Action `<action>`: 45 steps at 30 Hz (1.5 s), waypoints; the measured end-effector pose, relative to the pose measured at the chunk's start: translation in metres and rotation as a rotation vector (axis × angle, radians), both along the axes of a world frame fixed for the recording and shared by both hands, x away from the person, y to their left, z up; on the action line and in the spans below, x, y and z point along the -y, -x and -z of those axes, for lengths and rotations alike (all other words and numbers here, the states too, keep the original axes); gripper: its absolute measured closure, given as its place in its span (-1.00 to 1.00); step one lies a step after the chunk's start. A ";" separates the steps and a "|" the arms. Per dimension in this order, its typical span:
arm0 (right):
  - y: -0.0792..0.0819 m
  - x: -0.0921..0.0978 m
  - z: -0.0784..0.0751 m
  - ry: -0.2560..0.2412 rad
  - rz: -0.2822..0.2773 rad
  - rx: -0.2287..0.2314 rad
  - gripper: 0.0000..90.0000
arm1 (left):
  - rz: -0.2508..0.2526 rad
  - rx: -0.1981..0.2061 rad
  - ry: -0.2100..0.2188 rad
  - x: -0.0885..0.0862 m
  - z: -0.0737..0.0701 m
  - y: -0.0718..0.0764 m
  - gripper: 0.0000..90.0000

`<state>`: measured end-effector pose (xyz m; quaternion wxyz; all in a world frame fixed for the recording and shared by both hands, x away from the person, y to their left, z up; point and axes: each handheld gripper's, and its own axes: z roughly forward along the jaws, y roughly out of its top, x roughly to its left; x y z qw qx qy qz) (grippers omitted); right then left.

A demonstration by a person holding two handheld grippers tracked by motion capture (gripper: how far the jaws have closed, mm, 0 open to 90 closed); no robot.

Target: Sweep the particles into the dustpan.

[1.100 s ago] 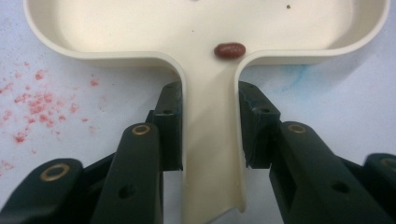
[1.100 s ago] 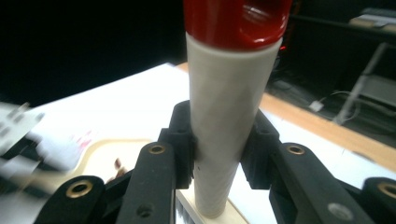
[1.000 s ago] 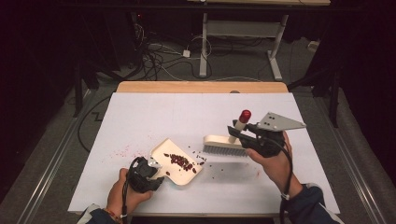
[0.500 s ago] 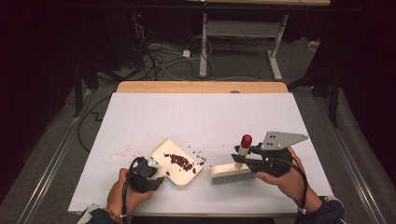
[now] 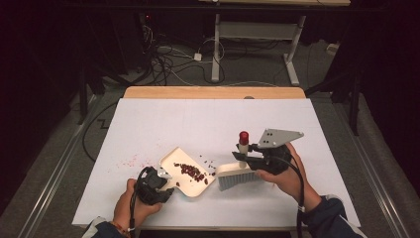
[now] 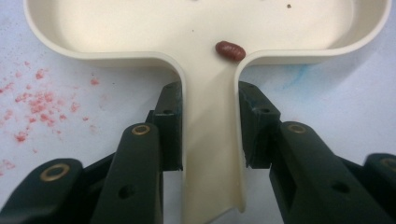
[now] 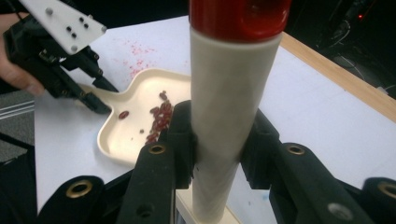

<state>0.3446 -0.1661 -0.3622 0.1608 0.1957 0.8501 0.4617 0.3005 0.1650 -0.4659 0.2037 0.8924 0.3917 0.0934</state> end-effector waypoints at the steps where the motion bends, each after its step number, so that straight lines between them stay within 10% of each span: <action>1: -0.007 -0.006 0.000 0.000 0.005 0.003 0.55 | 0.002 -0.001 0.000 0.000 0.000 0.000 0.42; 17: -0.022 -0.002 -0.012 -0.130 0.036 0.006 0.55 | 0.007 -0.001 -0.001 0.000 0.000 -0.001 0.42; 24: -0.011 0.011 -0.021 -0.183 0.212 0.104 0.55 | 0.007 0.002 -0.012 0.002 -0.001 -0.001 0.42; 36: -0.039 -0.016 0.019 -0.145 0.566 0.186 0.55 | 0.002 -0.006 -0.008 0.008 -0.001 -0.002 0.42; 45: -0.005 -0.067 0.034 -0.102 0.472 0.186 0.54 | -0.005 -0.001 -0.011 0.011 -0.001 0.000 0.42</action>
